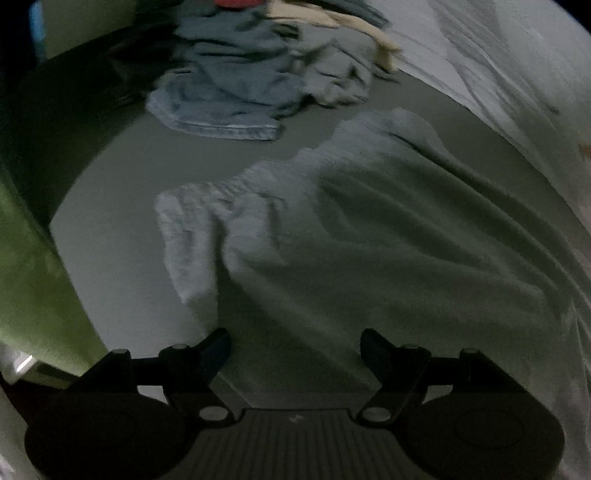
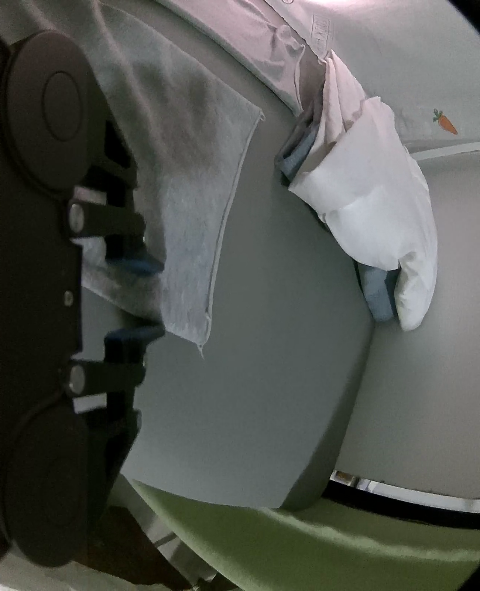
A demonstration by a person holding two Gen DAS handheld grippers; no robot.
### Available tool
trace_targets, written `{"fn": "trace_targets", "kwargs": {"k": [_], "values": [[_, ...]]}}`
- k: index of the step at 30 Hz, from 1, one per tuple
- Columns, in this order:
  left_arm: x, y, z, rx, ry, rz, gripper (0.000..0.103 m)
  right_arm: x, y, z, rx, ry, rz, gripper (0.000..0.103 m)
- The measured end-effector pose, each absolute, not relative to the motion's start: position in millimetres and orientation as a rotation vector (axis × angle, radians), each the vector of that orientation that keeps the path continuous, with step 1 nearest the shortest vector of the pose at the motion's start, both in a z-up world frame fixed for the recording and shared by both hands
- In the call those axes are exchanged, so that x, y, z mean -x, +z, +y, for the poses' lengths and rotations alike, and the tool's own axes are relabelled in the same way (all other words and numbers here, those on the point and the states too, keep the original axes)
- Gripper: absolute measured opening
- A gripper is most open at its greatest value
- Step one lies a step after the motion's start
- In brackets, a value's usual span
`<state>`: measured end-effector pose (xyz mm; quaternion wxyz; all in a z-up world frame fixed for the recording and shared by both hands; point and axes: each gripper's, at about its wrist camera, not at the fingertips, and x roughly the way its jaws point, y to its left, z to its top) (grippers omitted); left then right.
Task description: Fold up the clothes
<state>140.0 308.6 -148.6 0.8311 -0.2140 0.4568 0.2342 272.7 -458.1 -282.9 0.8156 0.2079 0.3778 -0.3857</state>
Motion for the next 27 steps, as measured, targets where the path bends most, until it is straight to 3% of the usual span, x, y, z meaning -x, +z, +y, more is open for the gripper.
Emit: {"fn": "trace_targets", "kwargs": {"k": [2,5,23,24,26,27], "values": [[-136.7,-147.1,318.3,0.492,0.513,0.953,0.061,-274.3,-282.6,-458.3,-0.440,-0.808,0.812,0.012],[-131.8,-146.2,333.6,0.554,0.528,0.927,0.054,-276.0,-282.7,-456.4,-0.459,-0.818,0.803,0.007],[-146.1,-147.1,379.0,0.533,0.665,0.920,0.053,-277.9,-281.5,-461.0,-0.572,-0.864,0.768,0.004],[-147.2,-146.7,376.5,0.516,0.666,0.917,0.050,-277.3,-281.3,-462.4,-0.594,-0.872,0.761,0.003],[-148.4,-145.5,375.6,0.509,0.673,0.908,0.019,-272.4,-280.8,-469.7,-0.688,-0.887,0.729,0.002],[-148.9,-144.8,375.8,0.510,0.677,0.903,0.018,-268.7,-280.8,-474.5,-0.748,-0.891,0.707,0.001]]}}
